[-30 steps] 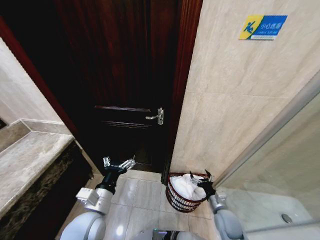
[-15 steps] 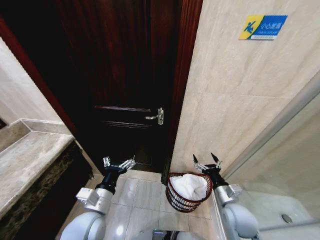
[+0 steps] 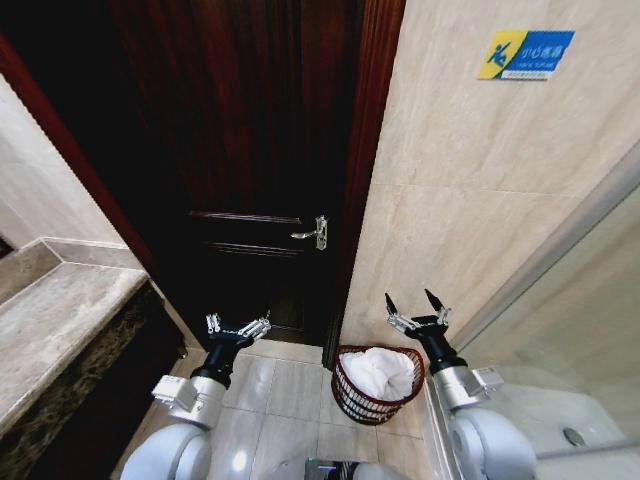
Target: Discard the used towel into the hamper.
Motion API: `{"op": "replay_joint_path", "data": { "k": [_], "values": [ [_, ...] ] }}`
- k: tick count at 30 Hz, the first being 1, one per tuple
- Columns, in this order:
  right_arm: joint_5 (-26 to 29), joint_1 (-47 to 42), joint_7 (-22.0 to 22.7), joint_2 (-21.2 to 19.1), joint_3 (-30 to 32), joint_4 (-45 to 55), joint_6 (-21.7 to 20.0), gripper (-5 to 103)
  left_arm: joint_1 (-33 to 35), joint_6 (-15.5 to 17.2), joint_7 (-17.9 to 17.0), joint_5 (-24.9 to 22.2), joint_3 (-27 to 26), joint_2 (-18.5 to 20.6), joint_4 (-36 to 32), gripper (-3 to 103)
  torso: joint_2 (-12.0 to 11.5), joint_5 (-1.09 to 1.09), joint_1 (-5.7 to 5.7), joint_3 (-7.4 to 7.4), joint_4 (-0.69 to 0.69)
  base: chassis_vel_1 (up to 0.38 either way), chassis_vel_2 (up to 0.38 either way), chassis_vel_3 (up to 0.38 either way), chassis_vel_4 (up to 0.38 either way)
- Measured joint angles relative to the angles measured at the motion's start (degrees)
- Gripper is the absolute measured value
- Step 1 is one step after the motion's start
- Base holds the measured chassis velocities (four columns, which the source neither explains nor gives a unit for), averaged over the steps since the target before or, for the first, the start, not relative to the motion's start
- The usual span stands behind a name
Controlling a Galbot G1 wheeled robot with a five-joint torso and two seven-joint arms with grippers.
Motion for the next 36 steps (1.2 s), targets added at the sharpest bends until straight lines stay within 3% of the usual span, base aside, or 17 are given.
{"op": "replay_joint_path", "data": {
  "k": [36],
  "values": [
    [-1.17,-1.78,0.28,0.74,-1.17,3.12,-0.61,100,0.00,0.00,0.00,0.00,0.00,0.00,0.00,97,0.00,0.00,0.00,0.00,0.00,0.000,0.000,0.000,0.000]
  ]
}}
